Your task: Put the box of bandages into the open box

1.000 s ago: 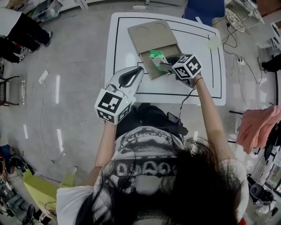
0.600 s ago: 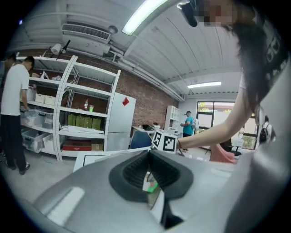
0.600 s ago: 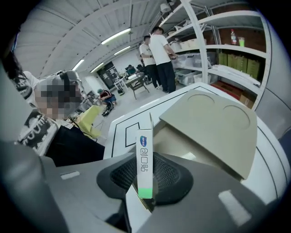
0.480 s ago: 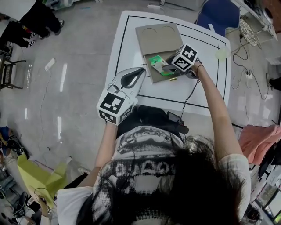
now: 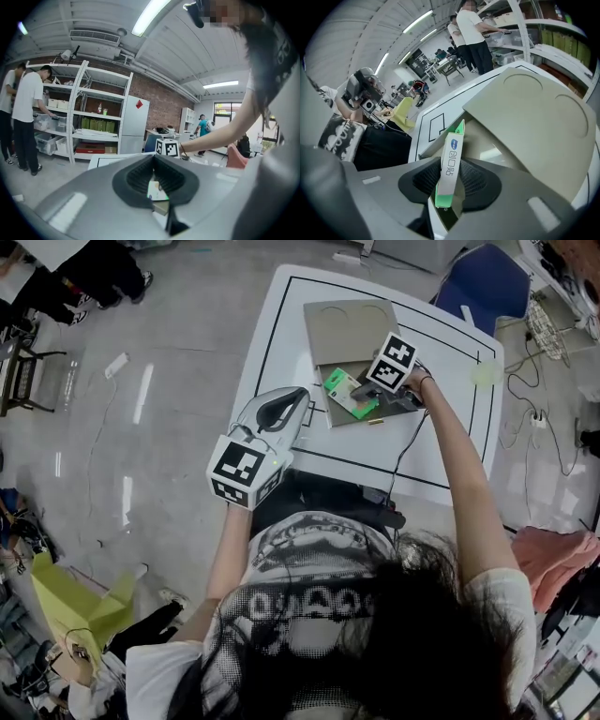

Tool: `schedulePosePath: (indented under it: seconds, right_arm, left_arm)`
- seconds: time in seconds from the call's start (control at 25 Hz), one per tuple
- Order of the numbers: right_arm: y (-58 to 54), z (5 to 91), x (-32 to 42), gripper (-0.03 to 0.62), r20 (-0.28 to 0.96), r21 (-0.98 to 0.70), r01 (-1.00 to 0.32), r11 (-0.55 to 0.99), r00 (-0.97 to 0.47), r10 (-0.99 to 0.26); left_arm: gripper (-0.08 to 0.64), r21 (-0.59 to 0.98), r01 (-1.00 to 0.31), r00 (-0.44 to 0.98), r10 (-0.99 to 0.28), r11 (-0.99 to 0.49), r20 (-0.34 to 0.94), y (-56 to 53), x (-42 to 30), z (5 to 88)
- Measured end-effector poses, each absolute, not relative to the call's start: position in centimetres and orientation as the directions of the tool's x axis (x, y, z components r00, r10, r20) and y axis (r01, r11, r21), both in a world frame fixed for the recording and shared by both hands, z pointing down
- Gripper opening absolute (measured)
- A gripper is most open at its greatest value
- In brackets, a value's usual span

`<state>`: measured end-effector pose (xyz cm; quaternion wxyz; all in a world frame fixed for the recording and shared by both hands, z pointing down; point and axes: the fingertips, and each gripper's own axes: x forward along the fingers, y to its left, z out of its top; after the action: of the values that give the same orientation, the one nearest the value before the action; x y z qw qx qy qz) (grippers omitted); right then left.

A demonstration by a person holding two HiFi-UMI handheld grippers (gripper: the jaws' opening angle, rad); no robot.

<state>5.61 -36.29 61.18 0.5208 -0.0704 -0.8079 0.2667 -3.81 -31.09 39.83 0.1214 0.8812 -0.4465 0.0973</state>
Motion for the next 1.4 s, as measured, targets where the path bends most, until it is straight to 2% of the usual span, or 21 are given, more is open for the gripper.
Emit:
schedulePosePath:
  seconds: [0.32, 0.56, 0.92, 1.4]
  right_arm:
    - [-37.8, 62.5, 5.5, 0.183, 0.861, -0.364, -0.181, 0.914, -0.439, 0.256]
    - [-38.3, 63.6, 6.6, 0.236, 0.908, -0.271, -0.208, 0.94, -0.38, 0.178]
    - [-37.9, 62.7, 6.5, 0.235, 0.884, -0.277, -0.27, 0.922, -0.447, 0.134]
    - [-36.3, 55.9, 4.6, 0.212, 0.763, -0.228, -0.365, 0.903, -0.643, -0.068]
  left_arm:
    - [0.0, 0.132, -0.809, 0.584, -0.759, -0.572, 0.289, -31.6, -3.7, 40.4]
    - [0.0, 0.136, -0.808, 0.586, -0.755, -0.574, 0.296, -31.9, -3.8, 40.5]
    - [0.0, 0.138, -0.792, 0.606, -0.739, -0.595, 0.294, -31.7, -3.9, 40.5]
    - [0.0, 0.142, -0.756, 0.65, -0.707, -0.639, 0.278, -30.4, -4.5, 40.1]
